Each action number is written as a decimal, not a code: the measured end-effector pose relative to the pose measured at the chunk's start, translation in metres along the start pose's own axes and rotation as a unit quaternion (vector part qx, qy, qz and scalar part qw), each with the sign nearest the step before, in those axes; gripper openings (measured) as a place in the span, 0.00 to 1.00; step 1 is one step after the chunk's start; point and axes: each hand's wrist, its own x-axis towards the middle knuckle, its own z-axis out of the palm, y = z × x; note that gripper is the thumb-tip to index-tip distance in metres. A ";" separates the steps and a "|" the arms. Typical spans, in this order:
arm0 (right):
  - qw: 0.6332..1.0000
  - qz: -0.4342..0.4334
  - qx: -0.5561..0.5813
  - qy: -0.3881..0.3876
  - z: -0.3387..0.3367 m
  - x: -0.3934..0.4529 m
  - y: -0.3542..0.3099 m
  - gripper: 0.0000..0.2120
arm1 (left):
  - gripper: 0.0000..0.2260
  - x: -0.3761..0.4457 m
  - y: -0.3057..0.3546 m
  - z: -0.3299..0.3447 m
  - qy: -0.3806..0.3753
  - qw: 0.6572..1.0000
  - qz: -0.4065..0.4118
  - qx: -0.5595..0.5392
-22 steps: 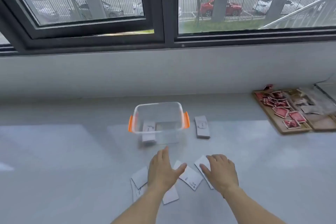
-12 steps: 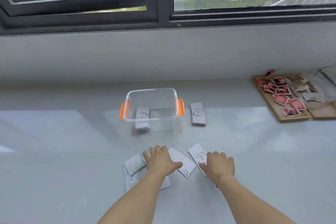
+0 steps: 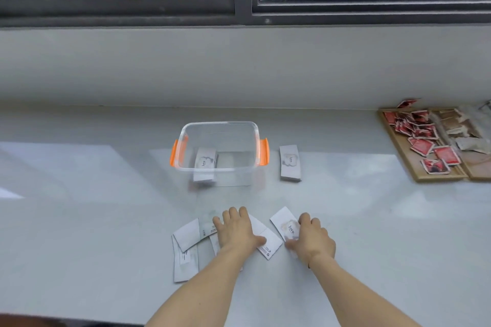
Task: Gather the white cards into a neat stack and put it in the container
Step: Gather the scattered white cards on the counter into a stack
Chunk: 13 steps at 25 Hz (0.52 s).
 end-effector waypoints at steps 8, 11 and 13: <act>0.990 -0.070 0.082 -0.094 -0.012 0.020 0.018 0.14 | 0.24 0.003 -0.014 -0.006 0.016 0.995 0.080 -0.063; 0.976 -0.118 0.142 -0.112 -0.010 0.015 0.017 0.06 | 0.17 -0.002 -0.021 -0.005 0.011 0.981 0.133 -0.142; 0.957 -0.131 0.220 -0.134 -0.008 0.005 0.011 0.07 | 0.14 -0.006 -0.020 -0.004 0.021 0.971 0.151 -0.187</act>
